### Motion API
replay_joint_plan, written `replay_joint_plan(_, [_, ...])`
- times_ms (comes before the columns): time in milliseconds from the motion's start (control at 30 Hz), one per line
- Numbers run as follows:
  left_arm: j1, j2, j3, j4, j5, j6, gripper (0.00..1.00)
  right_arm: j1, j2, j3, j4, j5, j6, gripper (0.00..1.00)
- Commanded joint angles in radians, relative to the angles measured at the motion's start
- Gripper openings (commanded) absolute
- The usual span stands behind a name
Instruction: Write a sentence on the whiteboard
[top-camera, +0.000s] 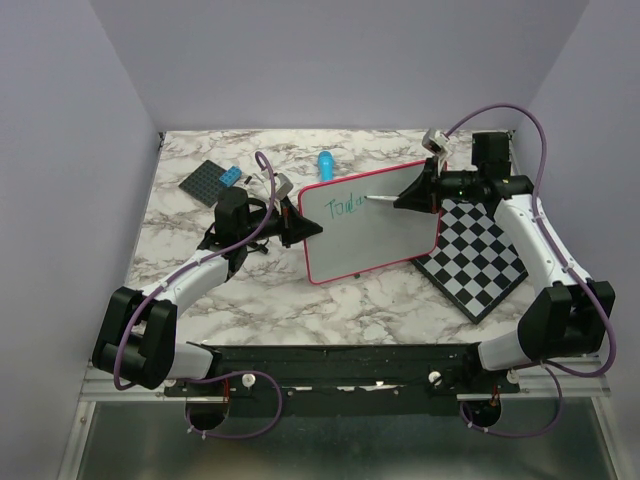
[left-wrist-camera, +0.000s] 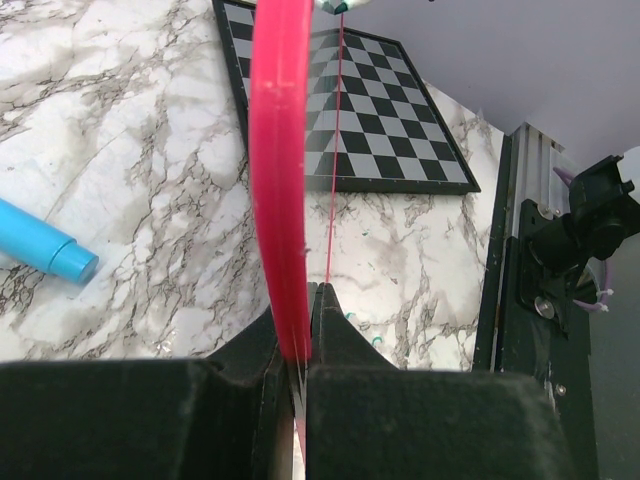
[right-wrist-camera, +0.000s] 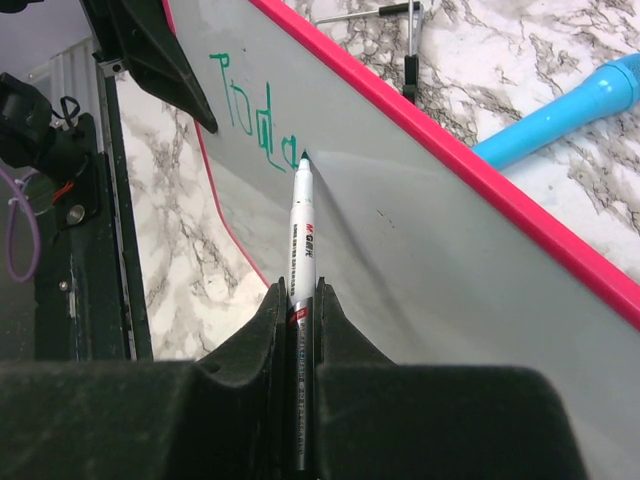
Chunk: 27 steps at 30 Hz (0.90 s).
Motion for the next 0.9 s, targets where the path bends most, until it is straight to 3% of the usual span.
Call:
replay_joint_plan(0, [-0.003, 0.018, 0.0, -0.091, -0.07, 0.107, 0.0, -0.005, -0.001, -0.032, -0.001, 0.022, -0.024, 0.01])
replay_joint_plan(867, [-0.004, 0.019, 0.0, -0.094, -0.07, 0.109, 0.0, -0.051, 0.019, 0.057, -0.029, 0.0, -0.023, 0.0])
